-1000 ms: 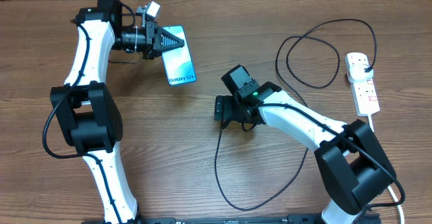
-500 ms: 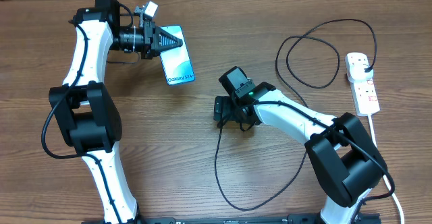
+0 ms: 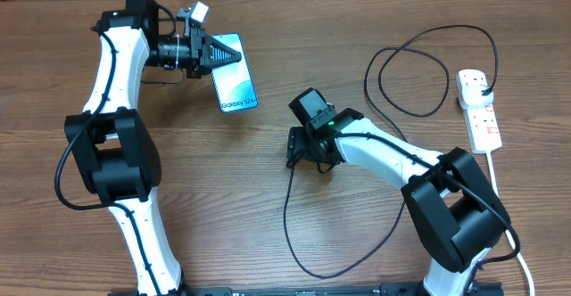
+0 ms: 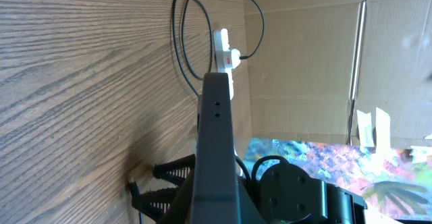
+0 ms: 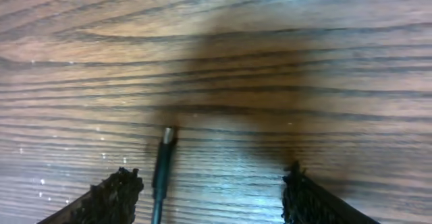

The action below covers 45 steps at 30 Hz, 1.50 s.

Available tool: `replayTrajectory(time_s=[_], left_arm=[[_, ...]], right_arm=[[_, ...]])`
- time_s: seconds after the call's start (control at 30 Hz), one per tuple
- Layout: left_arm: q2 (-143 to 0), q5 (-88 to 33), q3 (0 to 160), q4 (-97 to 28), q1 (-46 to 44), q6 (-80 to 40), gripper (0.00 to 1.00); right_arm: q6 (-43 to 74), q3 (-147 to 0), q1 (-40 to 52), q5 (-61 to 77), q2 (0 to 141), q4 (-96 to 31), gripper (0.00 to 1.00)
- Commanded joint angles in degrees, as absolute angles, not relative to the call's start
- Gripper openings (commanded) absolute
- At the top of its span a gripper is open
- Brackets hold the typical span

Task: Plug charger to phone and switch on socket
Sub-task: 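Lower the right gripper and close it on the USB-C plug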

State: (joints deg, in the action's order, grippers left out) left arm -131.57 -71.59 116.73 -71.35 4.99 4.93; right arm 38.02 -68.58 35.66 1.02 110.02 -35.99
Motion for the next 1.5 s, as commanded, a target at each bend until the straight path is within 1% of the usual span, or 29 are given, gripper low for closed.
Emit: replayTrajectory(time_s=[0.0,0.37,0.63,0.7,0.77,0.97,1.03,1.07,1.1,1.3,1.47], left_arm=[[-128.8,-74.6,117.9,-71.5,5.4,6.2,0.04],[-128.8,-74.6,117.9,-71.8,5.4,6.2,0.04],[-128.8,-74.6,117.9,-71.8,5.4,5.6,0.04],[-128.8,-74.6,117.9,-71.8,5.4,5.6,0.04],[-128.8,-74.6,117.9,-71.8,5.4,5.6,0.04],[-128.8,-74.6,117.9,-71.8,5.4,5.6,0.04],[-128.8,-74.6,117.9,-71.8,5.4,5.5,0.04],[-128.8,-74.6,117.9,-71.8,5.4,5.5,0.04],[-128.8,-74.6,117.9,-71.8,5.4,5.5,0.04],[-128.8,-74.6,117.9,-71.8,5.4,5.5,0.04],[-128.8,-74.6,117.9,-71.8,5.4,5.5,0.04]], right_arm=[[39.3,-70.5,36.0,-1.5,111.5,-37.0,0.70],[42.3,-75.7,37.3,-5.4,115.4,-44.6,0.65],[48.6,-76.6,37.9,-6.6,115.8,-48.4,0.63],[49.8,-76.6,37.9,-6.5,115.8,-48.8,0.62],[49.8,-76.6,37.9,-6.4,115.8,-48.9,0.58],[51.0,-76.6,37.9,-6.5,115.8,-49.1,0.41],[51.0,-76.6,37.9,-6.5,115.8,-48.9,0.37],[51.0,-76.6,37.9,-6.5,115.8,-48.8,0.32],[51.1,-76.6,37.9,-6.6,115.8,-48.7,0.30],[52.5,-76.6,37.8,-7.1,115.8,-48.2,0.24],[52.8,-76.6,37.3,-7.1,115.8,-48.1,0.23]])
